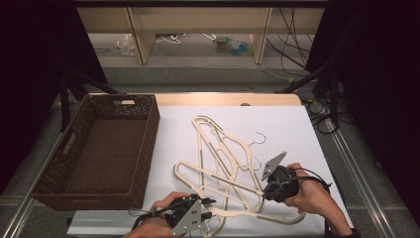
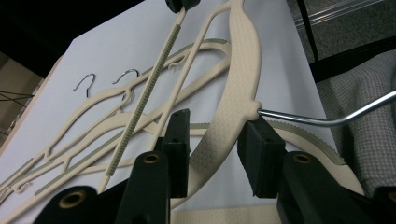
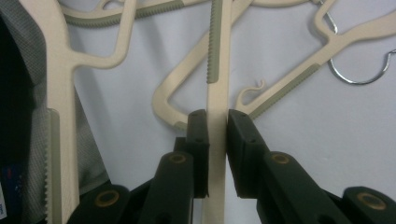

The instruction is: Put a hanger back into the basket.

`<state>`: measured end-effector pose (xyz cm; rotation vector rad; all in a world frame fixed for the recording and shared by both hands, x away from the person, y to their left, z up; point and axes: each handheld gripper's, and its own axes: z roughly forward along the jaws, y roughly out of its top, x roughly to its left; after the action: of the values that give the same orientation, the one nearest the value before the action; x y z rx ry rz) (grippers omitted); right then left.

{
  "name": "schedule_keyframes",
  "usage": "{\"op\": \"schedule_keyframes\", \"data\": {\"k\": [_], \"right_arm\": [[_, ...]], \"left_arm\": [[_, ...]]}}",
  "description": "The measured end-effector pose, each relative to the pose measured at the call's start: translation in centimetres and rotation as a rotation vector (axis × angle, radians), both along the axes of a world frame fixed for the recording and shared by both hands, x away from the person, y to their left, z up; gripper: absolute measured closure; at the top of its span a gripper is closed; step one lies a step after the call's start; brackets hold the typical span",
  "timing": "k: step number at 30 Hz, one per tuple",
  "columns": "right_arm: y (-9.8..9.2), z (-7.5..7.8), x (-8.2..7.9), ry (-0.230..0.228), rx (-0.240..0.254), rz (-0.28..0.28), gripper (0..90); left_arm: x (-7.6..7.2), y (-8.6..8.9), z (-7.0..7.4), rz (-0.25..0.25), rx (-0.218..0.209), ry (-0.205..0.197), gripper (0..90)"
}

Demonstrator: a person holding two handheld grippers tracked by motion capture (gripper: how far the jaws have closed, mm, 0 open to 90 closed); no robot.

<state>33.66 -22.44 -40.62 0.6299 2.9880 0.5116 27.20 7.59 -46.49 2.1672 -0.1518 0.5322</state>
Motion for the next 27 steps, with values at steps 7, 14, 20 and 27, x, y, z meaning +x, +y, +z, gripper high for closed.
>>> {"op": "schedule_keyframes", "data": {"k": [7, 14, 20, 27], "right_arm": [[-0.1, -0.4, 0.1, 0.021, 0.009, 0.015, 80.4], [-0.7, -1.2, 0.4, 0.063, 0.04, 0.04, 81.0], [-0.9, -1.9, 0.5, 0.086, 0.052, 0.031, 73.4], [-1.7, 0.2, 0.4, 0.013, 0.111, -0.088, 50.9]], "left_arm": [[0.1, 0.1, 0.9, -0.048, -0.001, -0.023, 70.2], [0.2, -0.3, 2.4, -0.101, -0.002, -0.039, 76.9], [0.6, -1.1, 3.4, -0.118, 0.018, -0.013, 79.5], [1.3, -1.8, 4.4, -0.099, 0.032, 0.024, 81.4]]}}
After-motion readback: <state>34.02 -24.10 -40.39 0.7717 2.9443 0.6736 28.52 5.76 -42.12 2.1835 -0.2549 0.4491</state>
